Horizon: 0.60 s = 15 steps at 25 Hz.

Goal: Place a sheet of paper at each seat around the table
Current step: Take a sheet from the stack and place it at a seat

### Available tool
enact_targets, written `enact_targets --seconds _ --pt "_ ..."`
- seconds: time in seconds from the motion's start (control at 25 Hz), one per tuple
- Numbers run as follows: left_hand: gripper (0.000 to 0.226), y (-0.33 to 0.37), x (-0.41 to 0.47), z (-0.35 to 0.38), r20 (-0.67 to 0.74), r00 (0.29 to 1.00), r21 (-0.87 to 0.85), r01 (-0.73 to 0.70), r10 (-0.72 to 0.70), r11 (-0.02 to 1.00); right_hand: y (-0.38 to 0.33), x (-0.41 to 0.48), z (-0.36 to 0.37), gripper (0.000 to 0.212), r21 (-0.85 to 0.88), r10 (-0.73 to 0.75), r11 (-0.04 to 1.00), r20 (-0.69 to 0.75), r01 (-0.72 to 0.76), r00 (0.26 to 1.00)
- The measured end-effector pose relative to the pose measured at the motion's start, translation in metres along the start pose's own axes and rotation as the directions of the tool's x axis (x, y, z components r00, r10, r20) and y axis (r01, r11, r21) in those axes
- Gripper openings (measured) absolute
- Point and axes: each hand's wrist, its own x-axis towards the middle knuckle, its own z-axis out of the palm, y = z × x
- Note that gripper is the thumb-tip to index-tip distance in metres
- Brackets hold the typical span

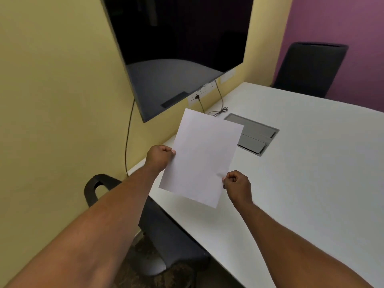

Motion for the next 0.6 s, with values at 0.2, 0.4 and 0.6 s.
enact_targets --seconds 0.2,0.4,0.6 --pt "0.013 -0.034 0.072 0.026 0.148 0.989 0.116 -0.015 -0.002 0.993 0.034 0.018 0.039 0.015 -0.021 0.123 0.992 -0.108 -0.126 0.987" --pt "0.013 -0.081 0.121 0.061 0.204 0.978 0.198 0.006 -0.047 0.98 0.071 0.037 0.073 0.013 -0.033 0.219 0.973 -0.157 -0.226 0.963" --pt "0.011 -0.129 0.163 0.098 0.198 0.974 0.245 0.059 -0.109 0.968 0.113 0.06 0.098 0.006 -0.069 0.31 0.944 -0.163 -0.324 0.937"
